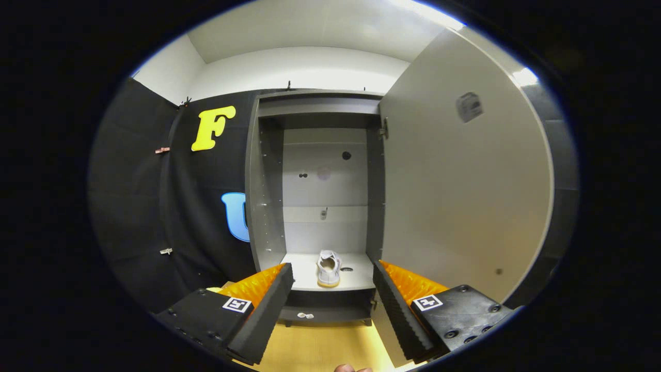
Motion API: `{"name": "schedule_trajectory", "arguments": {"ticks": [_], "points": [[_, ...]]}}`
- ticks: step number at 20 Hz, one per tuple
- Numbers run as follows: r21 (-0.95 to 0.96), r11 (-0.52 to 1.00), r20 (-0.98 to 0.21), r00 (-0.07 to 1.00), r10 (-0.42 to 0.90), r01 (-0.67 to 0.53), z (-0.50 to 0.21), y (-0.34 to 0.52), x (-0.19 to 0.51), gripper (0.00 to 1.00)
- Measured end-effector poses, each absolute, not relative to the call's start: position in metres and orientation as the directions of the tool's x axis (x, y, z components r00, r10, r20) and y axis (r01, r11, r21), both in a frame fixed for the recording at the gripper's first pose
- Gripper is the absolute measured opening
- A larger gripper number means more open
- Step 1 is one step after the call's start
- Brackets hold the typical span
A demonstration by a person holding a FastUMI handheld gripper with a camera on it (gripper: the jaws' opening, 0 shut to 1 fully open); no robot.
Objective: Open the shoe cabinet door, grab the shoes and put them into the shoe cabinet, then close the shoe cabinet door.
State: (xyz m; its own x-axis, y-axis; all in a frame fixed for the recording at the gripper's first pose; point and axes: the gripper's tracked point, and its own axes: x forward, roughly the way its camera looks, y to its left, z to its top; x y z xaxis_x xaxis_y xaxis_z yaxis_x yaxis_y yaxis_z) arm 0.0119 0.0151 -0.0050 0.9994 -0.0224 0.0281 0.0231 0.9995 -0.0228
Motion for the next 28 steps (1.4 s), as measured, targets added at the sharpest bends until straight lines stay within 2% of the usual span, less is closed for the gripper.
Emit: {"name": "schedule_trajectory", "arguments": {"ticks": [10,17,23,28], "points": [[-0.047,0.974,0.072,0.974,-0.216,0.22,-0.008,-0.111,-0.082,0.98],[-0.007,0.918,0.036,0.918,-0.396,0.396,-0.016,-0.225,-0.086,0.98],[0.003,0.924,-0.018,0.924,-0.382,0.382,-0.036,-0.257,-0.041,0.97],[0.026,0.937,-0.044,0.937,-0.347,0.349,-0.04,-0.254,-0.036,0.96]]}}
